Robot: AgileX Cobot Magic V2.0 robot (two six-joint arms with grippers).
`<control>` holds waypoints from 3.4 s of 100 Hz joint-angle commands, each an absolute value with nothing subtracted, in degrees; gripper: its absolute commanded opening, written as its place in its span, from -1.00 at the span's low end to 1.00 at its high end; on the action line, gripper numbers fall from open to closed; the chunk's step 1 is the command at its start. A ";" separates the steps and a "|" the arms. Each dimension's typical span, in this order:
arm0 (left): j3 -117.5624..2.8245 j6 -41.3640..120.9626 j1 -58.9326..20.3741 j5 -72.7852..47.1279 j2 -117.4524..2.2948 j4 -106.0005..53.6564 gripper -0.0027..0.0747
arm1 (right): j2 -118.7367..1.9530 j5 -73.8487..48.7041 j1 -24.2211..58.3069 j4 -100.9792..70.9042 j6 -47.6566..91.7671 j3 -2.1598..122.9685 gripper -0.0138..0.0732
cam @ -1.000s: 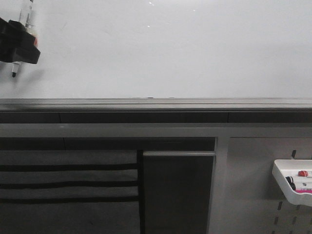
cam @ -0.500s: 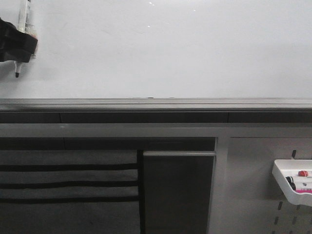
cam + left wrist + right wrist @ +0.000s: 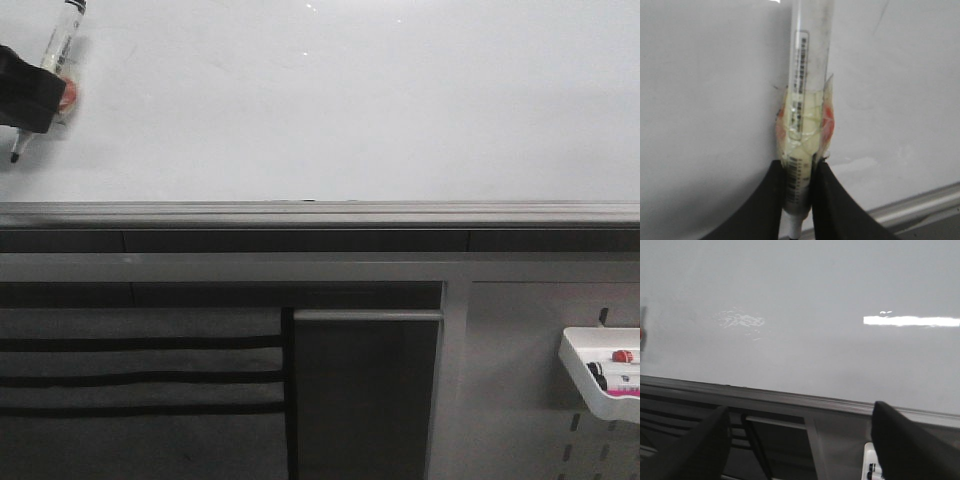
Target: Write number 3 on whiteboard
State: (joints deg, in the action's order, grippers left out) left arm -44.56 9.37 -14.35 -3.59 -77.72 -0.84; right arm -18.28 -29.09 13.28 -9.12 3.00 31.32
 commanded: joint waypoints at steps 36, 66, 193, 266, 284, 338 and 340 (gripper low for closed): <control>-60.11 41.17 -26.68 -53.68 -63.71 -11.94 -0.98 | -40.81 -56.44 13.42 -36.06 37.55 52.34 0.51; -63.28 48.72 -36.85 -61.34 -63.83 -21.47 -0.98 | -57.76 -65.54 14.71 -46.97 57.95 60.00 0.51; -69.15 48.72 -43.90 -62.02 -71.37 -21.36 -0.98 | -73.05 -57.40 33.98 -46.90 63.85 67.28 -0.31; -69.92 47.96 -43.90 -59.89 -71.24 -19.16 0.03 | -73.05 -57.28 33.98 -46.13 63.85 67.28 -0.79; -71.21 40.45 -43.53 -57.40 -67.74 -10.89 0.05 | -70.75 -51.82 33.88 -38.20 56.86 67.28 -0.79; -51.56 24.23 -25.52 -42.95 -44.64 -12.95 0.05 | -46.62 -39.92 15.50 -30.33 32.36 49.11 -0.79; -50.82 24.23 -25.42 -41.69 -43.86 -13.13 0.05 | -45.85 -39.80 15.50 -30.33 32.36 48.16 -0.79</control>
